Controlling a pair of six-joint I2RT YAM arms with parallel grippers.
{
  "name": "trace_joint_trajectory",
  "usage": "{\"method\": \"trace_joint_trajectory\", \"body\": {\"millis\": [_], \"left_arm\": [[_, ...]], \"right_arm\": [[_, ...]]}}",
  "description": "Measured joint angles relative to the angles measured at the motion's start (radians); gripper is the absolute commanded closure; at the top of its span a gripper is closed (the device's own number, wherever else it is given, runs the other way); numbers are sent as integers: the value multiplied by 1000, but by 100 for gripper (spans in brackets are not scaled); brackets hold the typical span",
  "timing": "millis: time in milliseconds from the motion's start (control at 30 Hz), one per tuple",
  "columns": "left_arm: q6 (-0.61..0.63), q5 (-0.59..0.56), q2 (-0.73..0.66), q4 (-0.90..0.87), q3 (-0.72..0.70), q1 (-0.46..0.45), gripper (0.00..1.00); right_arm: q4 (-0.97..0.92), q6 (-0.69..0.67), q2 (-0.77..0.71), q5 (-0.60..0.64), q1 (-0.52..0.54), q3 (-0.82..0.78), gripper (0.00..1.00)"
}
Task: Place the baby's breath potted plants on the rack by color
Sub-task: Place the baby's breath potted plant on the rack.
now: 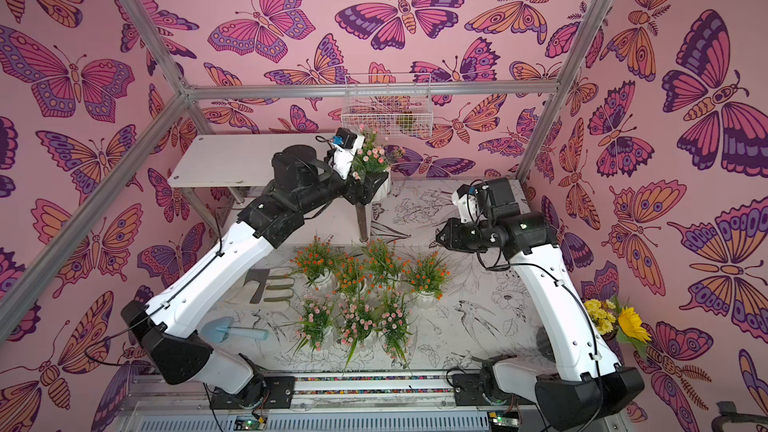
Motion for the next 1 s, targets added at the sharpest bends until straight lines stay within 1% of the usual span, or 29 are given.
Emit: {"method": "trace_joint_trajectory", "body": {"millis": [300, 700, 900, 1000], "left_arm": [[7, -27, 0, -32, 18, 84, 46], [24, -60, 0, -72, 48, 237, 46], [23, -71, 0, -91, 58, 331, 46], [22, -81, 0, -95, 61, 384, 46]], "right_arm": [[13, 0, -2, -10, 0, -10, 73], [66, 31, -33, -13, -2, -72, 73], [172, 70, -74, -11, -4, -135, 73], [216, 79, -101, 11, -4, -176, 73]]}}
